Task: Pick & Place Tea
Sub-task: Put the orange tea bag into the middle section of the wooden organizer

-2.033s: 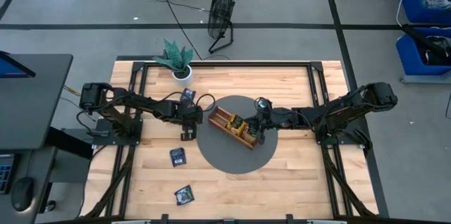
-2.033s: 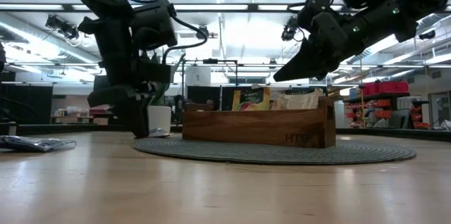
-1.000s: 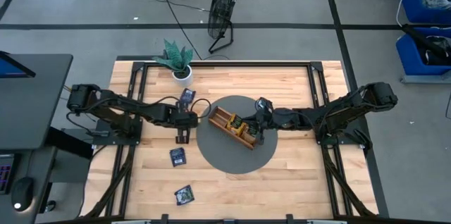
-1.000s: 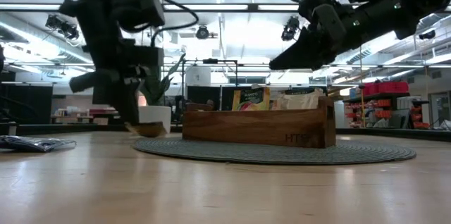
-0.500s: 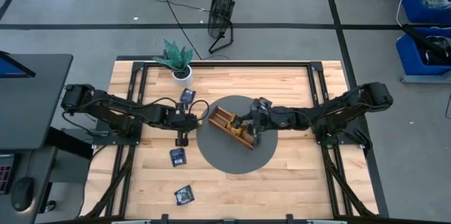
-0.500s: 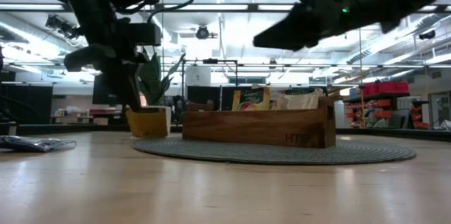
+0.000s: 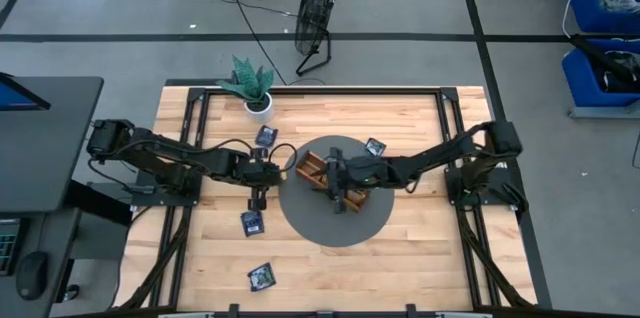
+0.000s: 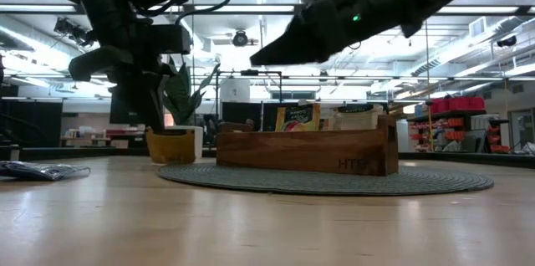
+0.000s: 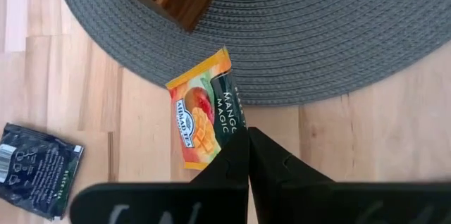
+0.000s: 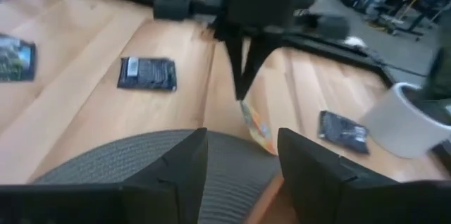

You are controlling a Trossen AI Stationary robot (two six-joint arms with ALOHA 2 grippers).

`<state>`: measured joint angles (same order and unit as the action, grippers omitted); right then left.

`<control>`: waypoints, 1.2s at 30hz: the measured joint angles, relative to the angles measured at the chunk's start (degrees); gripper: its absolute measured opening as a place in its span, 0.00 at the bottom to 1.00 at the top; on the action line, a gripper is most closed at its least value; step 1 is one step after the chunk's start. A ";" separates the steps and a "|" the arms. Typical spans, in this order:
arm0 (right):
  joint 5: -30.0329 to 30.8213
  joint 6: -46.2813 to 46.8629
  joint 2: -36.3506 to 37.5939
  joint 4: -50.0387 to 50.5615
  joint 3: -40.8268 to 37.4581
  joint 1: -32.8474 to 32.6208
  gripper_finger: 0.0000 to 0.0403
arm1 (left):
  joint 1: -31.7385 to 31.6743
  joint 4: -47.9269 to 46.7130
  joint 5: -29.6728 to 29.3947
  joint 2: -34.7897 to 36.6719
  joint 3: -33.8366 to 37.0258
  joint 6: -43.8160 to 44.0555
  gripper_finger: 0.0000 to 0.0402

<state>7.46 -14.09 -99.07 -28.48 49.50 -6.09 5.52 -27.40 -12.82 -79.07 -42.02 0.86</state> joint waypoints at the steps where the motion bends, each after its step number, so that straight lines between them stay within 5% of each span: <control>1: 0.00 -0.33 -1.29 0.44 1.06 0.00 0.45 | 0.00 0.04 0.00 0.00 0.00 0.00 0.00; 20: -0.90 -2.69 -15.23 3.98 13.74 0.11 0.45 | 3.05 0.57 1.09 0.02 -2.79 -0.46 0.00; 36: -0.60 -0.64 -17.77 2.99 15.23 0.80 0.45 | 3.66 -0.70 1.09 0.04 -3.56 -0.09 0.00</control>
<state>6.87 -14.73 -116.85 -25.48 64.73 -5.28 9.18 -28.10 -11.73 -79.02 -45.58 0.78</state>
